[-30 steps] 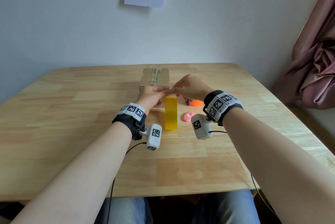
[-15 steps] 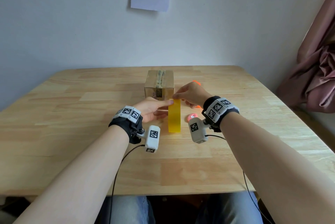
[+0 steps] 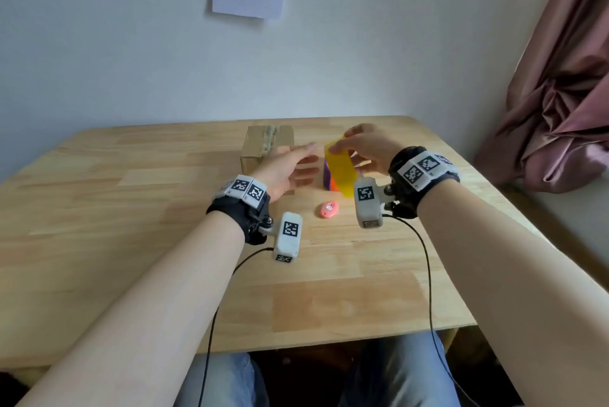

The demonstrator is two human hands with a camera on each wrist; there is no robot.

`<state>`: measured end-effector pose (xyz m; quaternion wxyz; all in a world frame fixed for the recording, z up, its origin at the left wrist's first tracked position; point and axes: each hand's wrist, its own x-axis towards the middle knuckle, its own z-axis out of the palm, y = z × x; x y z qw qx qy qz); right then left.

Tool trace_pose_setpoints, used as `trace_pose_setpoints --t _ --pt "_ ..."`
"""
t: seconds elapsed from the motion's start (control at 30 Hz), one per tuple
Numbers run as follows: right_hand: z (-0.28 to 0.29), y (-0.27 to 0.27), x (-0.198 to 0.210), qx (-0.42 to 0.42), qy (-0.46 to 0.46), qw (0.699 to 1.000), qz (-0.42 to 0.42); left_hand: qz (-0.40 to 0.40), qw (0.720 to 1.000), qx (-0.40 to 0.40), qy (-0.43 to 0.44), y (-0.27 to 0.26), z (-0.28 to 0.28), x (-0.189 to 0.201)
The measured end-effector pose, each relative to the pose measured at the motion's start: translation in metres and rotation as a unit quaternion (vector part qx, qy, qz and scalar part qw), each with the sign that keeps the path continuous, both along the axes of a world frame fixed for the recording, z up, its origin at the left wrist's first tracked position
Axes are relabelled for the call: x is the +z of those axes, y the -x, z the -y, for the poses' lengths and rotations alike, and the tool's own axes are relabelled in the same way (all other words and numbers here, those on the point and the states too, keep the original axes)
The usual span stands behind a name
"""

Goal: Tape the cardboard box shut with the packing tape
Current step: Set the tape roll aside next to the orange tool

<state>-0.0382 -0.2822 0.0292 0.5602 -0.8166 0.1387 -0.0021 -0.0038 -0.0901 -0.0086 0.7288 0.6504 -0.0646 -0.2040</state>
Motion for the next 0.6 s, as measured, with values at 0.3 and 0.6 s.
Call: trace_pose_setpoints --t 0.3,0.6 --pt "0.036 -0.013 -0.065 -0.041 0.237 0.967 -0.089 0.129 0.934 0.326 -0.076 -0.025 0.003 -0.021" --pt "0.044 -0.032 -0.103 -0.028 0.291 0.950 -0.106 0.020 0.884 0.421 -0.201 -0.047 -0.023 -0.038"
